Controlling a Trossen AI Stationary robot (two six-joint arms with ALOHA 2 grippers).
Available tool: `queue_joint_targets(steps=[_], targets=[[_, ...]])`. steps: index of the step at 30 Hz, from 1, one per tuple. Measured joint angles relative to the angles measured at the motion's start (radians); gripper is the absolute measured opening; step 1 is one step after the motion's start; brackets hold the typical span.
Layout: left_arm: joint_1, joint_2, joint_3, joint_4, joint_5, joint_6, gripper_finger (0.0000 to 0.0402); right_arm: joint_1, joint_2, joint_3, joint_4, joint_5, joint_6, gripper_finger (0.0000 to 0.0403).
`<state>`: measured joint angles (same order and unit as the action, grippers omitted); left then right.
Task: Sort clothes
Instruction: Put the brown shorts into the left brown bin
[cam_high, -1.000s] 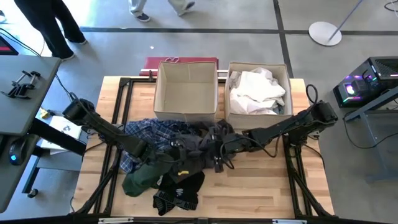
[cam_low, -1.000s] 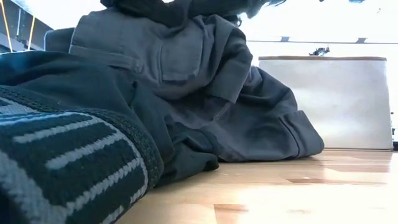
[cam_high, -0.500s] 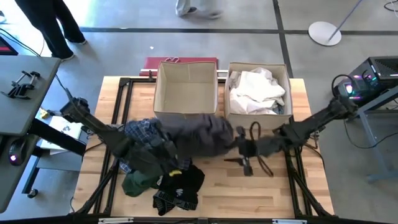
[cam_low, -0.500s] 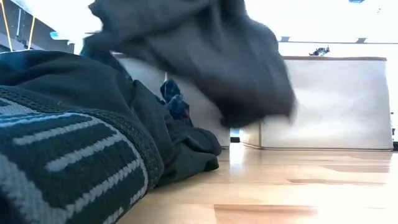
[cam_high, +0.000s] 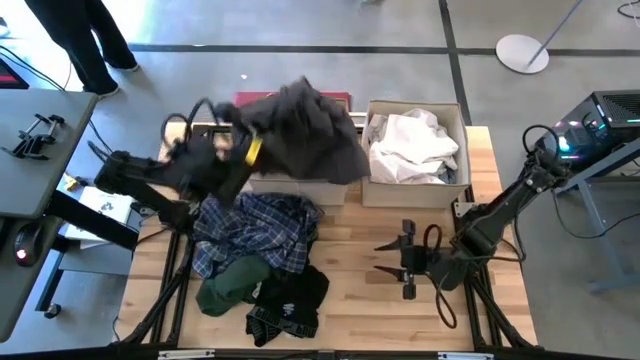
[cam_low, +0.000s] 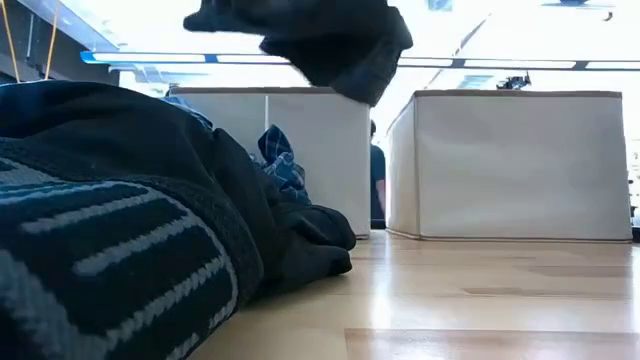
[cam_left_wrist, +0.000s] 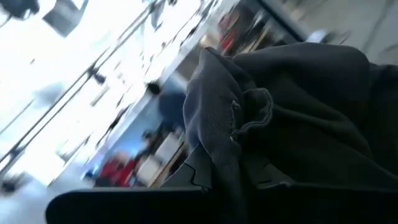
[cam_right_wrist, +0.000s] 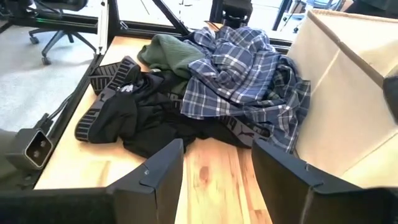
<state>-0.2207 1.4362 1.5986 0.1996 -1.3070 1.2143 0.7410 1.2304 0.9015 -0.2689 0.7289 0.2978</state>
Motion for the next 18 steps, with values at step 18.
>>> queue_joint_targets(steps=[18], targets=[[0.423, 0.131, -0.050, -1.019, 0.714, -1.206, 0.0007, 0.016, 0.000, 0.000, 0.016, 0.023, -0.044, 0.0179]])
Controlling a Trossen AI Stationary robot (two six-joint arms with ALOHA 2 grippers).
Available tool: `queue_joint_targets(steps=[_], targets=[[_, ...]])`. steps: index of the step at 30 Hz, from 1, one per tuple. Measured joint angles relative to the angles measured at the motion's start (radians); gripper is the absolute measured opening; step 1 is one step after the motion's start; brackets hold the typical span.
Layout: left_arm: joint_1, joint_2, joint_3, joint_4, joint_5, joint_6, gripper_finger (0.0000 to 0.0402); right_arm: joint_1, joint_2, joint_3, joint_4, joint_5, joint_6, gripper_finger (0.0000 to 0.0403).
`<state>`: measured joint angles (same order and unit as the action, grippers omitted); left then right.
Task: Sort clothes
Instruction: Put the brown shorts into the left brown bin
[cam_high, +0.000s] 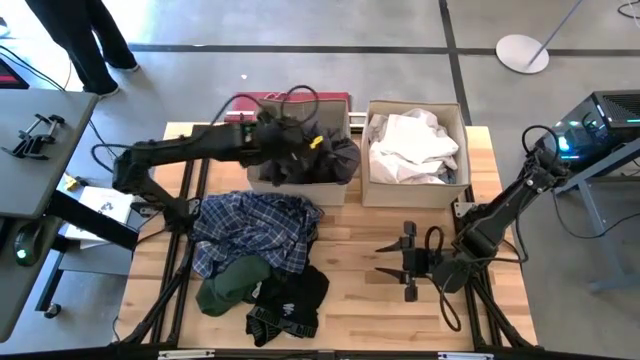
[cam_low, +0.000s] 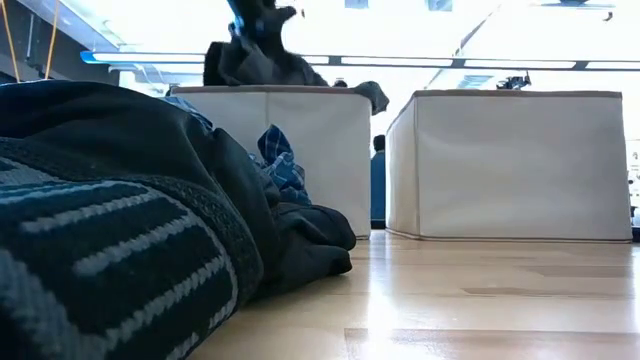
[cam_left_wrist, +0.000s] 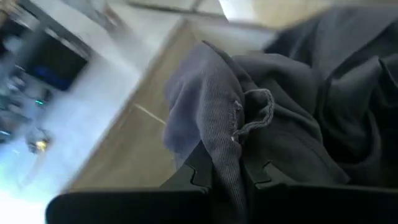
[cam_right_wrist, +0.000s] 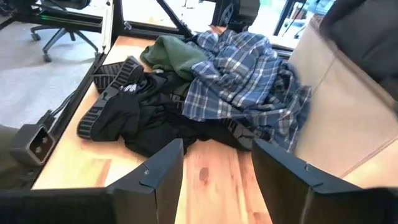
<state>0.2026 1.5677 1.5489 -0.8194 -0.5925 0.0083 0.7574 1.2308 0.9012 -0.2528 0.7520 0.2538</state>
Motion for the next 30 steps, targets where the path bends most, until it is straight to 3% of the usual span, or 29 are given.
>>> queue_joint_targets(steps=[2, 6, 11, 17, 22, 26, 30], targets=[[0.023, 0.051, -0.024, 0.018, 0.035, -0.006, 0.0013, 0.000, 0.000, 0.000, 0.013, 0.021, -0.015, 0.0179], [0.065, 0.166, -0.041, 0.004, 0.008, -0.057, 0.0040, 0.000, 0.000, 0.000, 0.028, 0.032, -0.034, 0.0179], [0.154, 0.220, -0.041, 0.005, 0.057, -0.102, 0.0117, 0.000, 0.000, 0.000, 0.028, 0.032, -0.027, 0.0179], [0.242, 0.135, -0.041, -0.001, 0.084, -0.197, 0.0205, 0.000, 0.000, 0.000, 0.026, 0.032, -0.027, 0.0179], [0.232, 0.014, -0.041, 0.062, 0.114, -0.233, 0.0218, -0.016, 0.000, 0.000, 0.025, 0.031, -0.027, 0.0179], [0.201, -0.013, -0.037, 0.213, 0.326, -0.184, 0.0208, -0.044, 0.001, 0.000, 0.025, 0.031, -0.027, 0.0179], [0.182, 0.064, -0.037, 0.331, 0.565, -0.147, 0.0194, -0.068, 0.001, 0.000, 0.025, 0.031, -0.031, 0.0179]])
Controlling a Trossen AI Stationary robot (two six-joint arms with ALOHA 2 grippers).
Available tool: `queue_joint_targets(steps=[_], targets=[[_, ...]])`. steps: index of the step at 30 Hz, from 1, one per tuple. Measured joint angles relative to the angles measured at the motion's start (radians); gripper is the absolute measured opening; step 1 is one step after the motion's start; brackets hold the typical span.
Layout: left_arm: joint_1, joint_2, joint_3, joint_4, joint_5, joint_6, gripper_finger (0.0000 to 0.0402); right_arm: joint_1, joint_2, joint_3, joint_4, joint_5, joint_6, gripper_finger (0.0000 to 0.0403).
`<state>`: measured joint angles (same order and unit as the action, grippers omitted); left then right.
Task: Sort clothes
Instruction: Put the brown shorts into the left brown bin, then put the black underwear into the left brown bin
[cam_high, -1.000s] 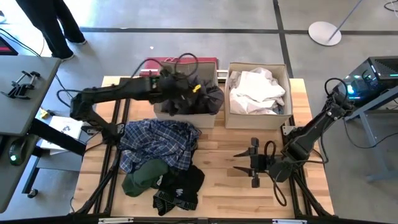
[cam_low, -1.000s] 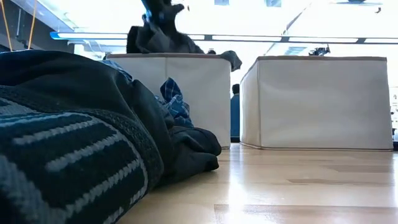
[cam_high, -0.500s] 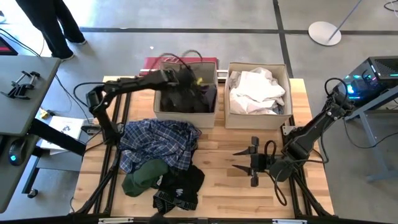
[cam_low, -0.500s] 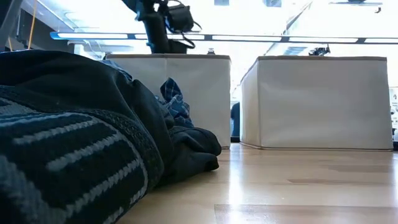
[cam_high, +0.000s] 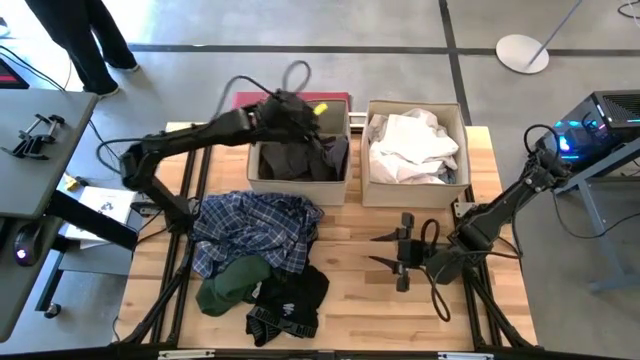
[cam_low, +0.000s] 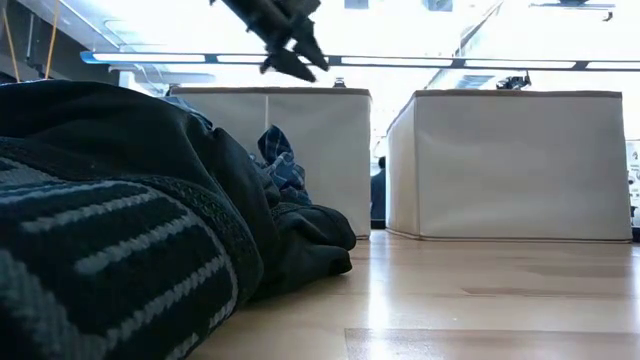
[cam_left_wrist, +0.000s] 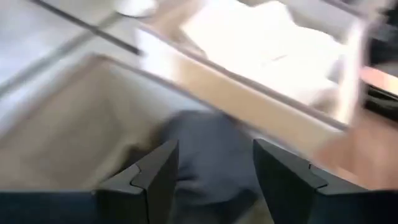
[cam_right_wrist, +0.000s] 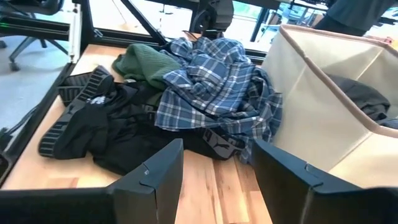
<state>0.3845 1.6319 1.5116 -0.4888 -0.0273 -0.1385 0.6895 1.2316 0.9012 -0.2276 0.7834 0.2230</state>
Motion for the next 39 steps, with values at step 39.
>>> queue_joint_targets(steps=[39], targets=[[-0.686, -0.272, 0.048, -0.256, -0.376, 0.254, 0.0089, -0.016, 0.003, 0.000, 0.010, -0.069, 0.004, 0.0179]])
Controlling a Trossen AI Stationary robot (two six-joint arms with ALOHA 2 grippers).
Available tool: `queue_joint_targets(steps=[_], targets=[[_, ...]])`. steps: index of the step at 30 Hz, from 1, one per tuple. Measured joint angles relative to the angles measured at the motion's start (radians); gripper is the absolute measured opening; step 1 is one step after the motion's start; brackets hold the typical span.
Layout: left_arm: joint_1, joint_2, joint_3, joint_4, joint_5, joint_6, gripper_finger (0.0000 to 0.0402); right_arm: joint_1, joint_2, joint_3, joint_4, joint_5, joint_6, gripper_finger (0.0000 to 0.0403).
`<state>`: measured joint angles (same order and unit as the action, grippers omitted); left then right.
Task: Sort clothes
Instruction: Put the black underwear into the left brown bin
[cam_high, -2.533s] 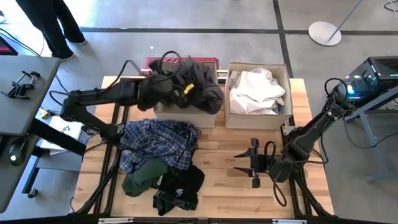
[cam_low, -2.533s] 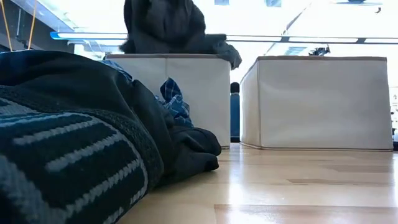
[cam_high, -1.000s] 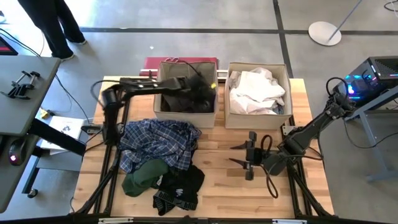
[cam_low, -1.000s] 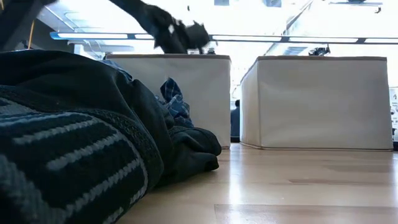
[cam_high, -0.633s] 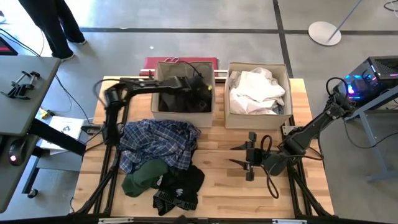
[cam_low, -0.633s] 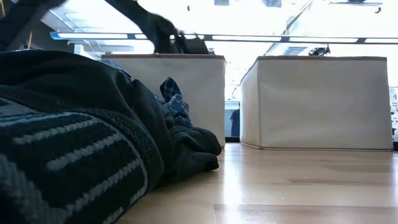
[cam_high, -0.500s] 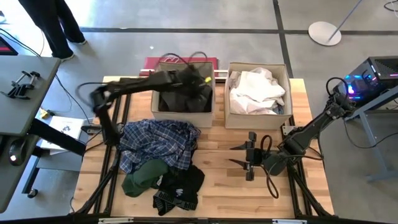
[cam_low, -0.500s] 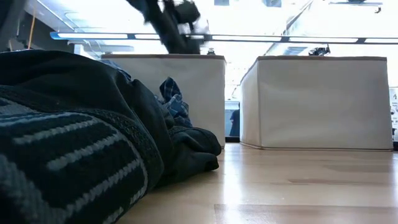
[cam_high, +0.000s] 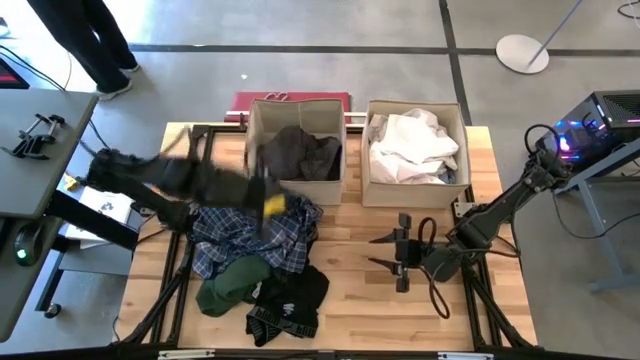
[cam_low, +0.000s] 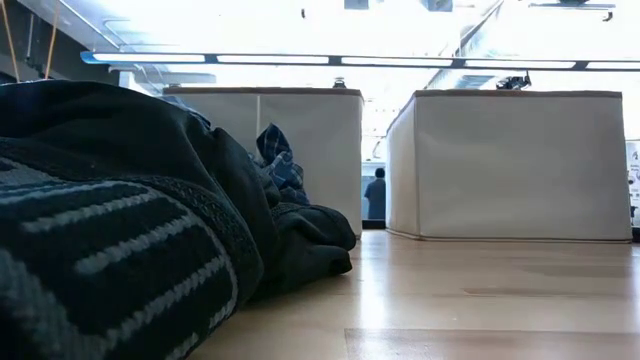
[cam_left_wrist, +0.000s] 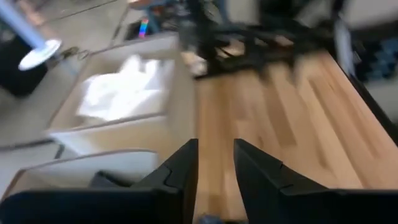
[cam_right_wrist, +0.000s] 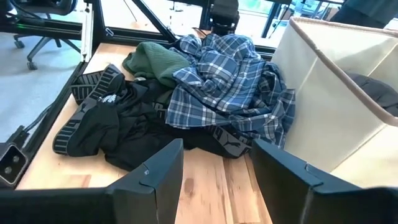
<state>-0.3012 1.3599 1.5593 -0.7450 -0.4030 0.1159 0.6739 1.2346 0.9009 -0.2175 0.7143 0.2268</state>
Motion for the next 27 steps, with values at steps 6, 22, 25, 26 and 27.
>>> queue_joint_targets(steps=[6, 22, 25, 26, 27], targets=[[-0.256, 0.170, -0.003, -0.012, -0.058, -0.085, 0.0076, 0.000, 0.031, 0.000, 0.015, 0.000, 0.000, 0.0179], [-0.391, 0.587, -0.003, 0.184, 0.282, -0.753, 0.0192, 0.000, 0.069, 0.000, 0.047, -0.008, -0.026, 0.0179], [-0.362, 0.624, -0.003, 0.139, 0.379, -0.734, 0.0210, 0.000, 0.069, 0.000, 0.049, -0.010, -0.026, 0.0179], [-0.351, 0.632, -0.003, 0.112, 0.379, -0.723, 0.0212, 0.000, 0.069, 0.000, 0.049, -0.010, -0.026, 0.0179], [-0.341, 0.637, -0.003, 0.084, 0.377, -0.717, 0.0213, 0.000, 0.069, 0.000, 0.049, -0.011, -0.026, 0.0179]])
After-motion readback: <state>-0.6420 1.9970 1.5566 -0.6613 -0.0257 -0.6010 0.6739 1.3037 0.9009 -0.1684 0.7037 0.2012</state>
